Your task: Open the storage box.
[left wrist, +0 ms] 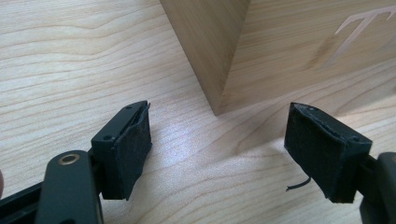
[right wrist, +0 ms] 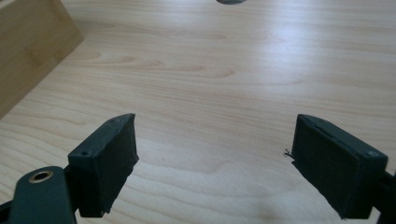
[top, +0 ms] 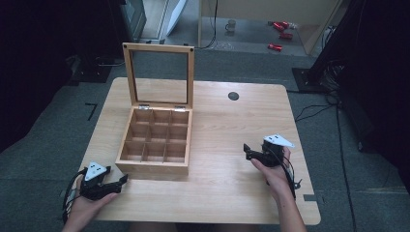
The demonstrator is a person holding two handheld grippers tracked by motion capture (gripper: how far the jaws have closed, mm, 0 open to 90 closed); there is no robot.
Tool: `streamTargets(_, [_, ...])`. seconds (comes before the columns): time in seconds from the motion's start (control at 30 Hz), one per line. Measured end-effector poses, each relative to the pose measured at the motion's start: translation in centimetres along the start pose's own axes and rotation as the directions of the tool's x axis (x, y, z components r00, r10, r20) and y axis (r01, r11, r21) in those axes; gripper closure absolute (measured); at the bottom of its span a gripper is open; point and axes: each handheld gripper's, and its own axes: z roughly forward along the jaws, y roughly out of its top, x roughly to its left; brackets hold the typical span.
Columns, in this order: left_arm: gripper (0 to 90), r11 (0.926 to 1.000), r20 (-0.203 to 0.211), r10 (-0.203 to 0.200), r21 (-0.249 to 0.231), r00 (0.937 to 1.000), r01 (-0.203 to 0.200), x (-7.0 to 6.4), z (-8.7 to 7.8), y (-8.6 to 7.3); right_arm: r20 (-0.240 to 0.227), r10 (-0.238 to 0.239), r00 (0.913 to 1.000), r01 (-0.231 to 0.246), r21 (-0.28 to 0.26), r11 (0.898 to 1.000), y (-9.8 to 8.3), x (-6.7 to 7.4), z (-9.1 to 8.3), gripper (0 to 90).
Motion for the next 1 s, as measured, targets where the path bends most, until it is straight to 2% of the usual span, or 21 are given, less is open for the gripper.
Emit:
streamTargets(0.1, [23.4,1.0000,-0.001,0.003,0.002,1.0000,-0.003,0.0,0.0,0.0,0.021,0.009,0.9998,-0.009,0.009,1.000,-0.8,-0.8,-0.4,14.2])
streamTargets(0.5, [23.4,1.0000,0.000,0.003,0.002,1.0000,-0.003,0.0,0.0,0.0,0.056,0.057,0.9968,-0.060,0.043,0.997,-4.3,-3.2,-2.2,13.0])
streamTargets(0.77, [23.6,1.0000,-0.004,0.004,0.002,1.0000,-0.004,0.0,0.0,0.0,0.096,0.040,0.9945,-0.047,0.076,0.996,-6.2,-4.1,-3.5,13.0])
streamTargets(0.9, [23.6,1.0000,-0.004,0.005,0.003,1.0000,-0.005,-0.1,-0.1,0.0,0.118,0.007,0.9929,-0.019,0.097,0.995,-6.8,-4.2,-4.3,13.0])
streamTargets(1.0, [23.6,1.0000,-0.005,0.005,0.003,1.0000,-0.005,-0.1,-0.1,0.0,0.128,0.001,0.9918,-0.014,0.102,0.995,-7.2,-4.5,-4.8,13.0])
